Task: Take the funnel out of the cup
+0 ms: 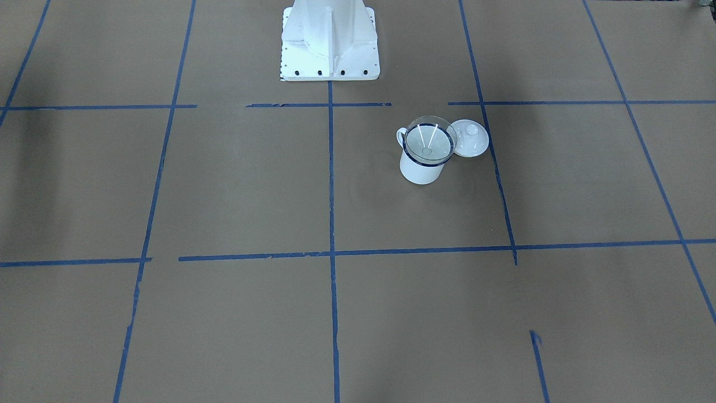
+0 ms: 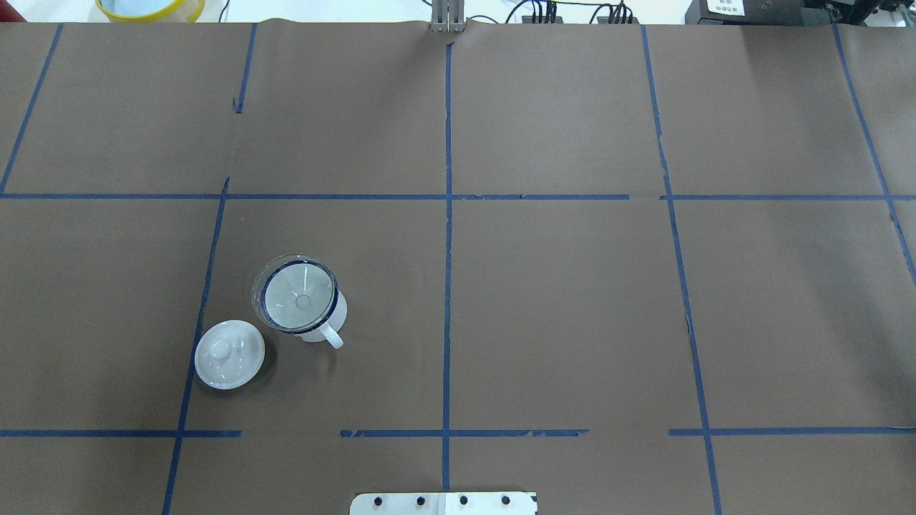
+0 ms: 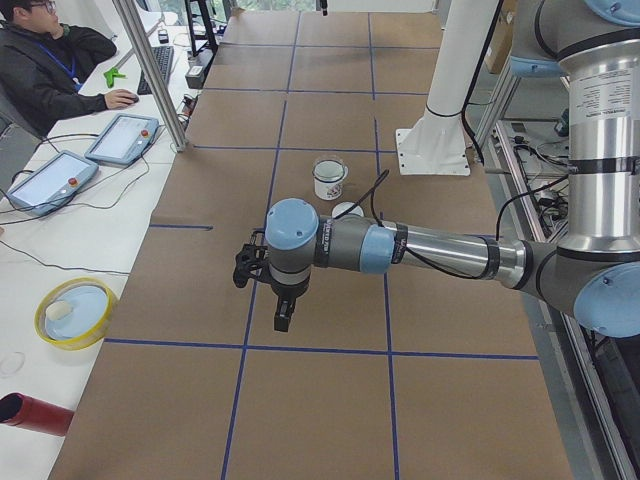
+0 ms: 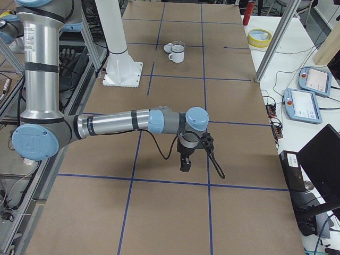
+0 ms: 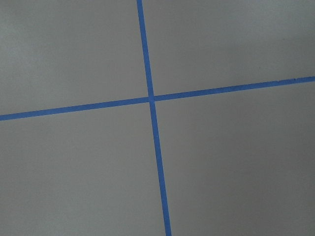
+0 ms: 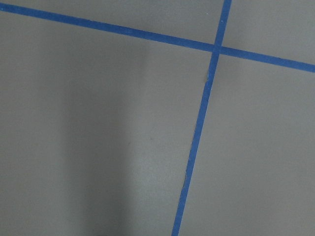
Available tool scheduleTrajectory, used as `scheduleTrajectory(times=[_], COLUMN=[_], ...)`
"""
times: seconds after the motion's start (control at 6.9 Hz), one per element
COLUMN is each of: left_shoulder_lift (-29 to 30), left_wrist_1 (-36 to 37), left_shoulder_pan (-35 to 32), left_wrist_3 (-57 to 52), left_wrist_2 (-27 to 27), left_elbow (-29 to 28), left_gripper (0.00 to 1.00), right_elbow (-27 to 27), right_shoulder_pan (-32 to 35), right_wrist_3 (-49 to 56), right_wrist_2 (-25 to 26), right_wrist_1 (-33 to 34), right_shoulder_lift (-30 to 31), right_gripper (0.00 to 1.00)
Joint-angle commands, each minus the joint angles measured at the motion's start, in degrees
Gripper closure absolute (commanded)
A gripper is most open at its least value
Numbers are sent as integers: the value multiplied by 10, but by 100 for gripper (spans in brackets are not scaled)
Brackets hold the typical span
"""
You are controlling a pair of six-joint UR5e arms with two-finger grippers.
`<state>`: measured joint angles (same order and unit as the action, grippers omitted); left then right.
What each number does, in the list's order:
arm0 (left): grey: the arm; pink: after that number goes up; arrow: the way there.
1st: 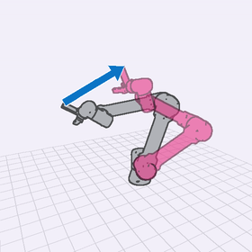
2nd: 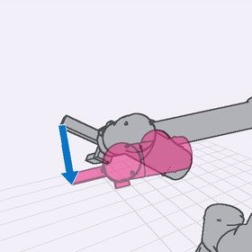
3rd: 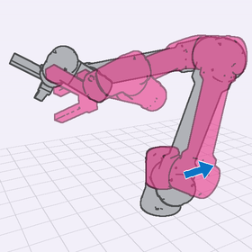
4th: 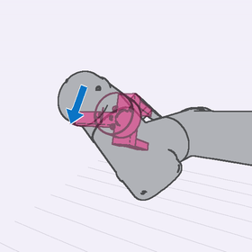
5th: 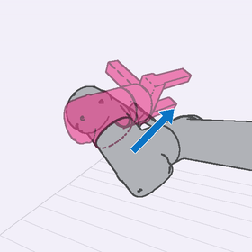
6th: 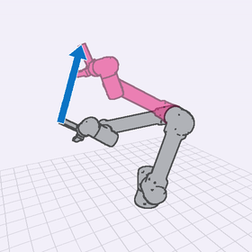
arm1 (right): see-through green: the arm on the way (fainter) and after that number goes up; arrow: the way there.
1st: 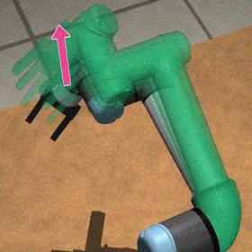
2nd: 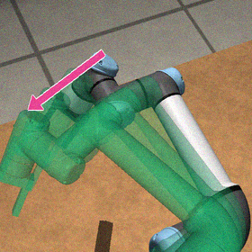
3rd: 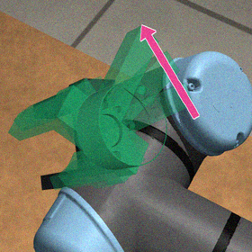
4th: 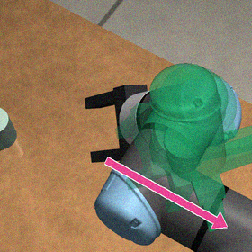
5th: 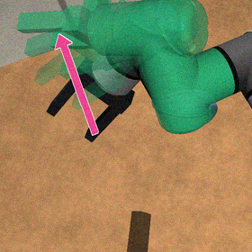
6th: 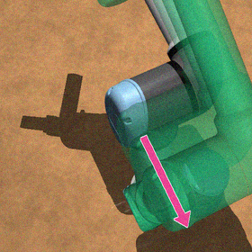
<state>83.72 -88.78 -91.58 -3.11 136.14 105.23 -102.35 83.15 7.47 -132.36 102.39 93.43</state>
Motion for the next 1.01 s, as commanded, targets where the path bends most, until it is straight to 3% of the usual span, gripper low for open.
scheduleTrajectory(times=[0.0, 0.29, 0.72, 0.87], left_shoulder_lift=[0, 4, 137, 141], left_wrist_1=[-1, -1, 0, -16], left_shoulder_pan=[0, 1, 0, -1], left_wrist_3=[-1, 0, 79, 111], left_wrist_2=[0, -1, -22, -17], left_elbow=[1, 5, -4, 8], left_gripper=[0, 0, 0, 0], right_elbow=[0, 0, 0, 0], right_shoulder_pan=[0, 0, 0, 0], right_wrist_3=[0, 0, 0, 0], right_wrist_2=[0, 0, 0, 0], right_wrist_1=[0, 1, 0, 0], right_shoulder_lift=[0, -1, 0, 0], right_gripper=[0, 0, 0, 0])
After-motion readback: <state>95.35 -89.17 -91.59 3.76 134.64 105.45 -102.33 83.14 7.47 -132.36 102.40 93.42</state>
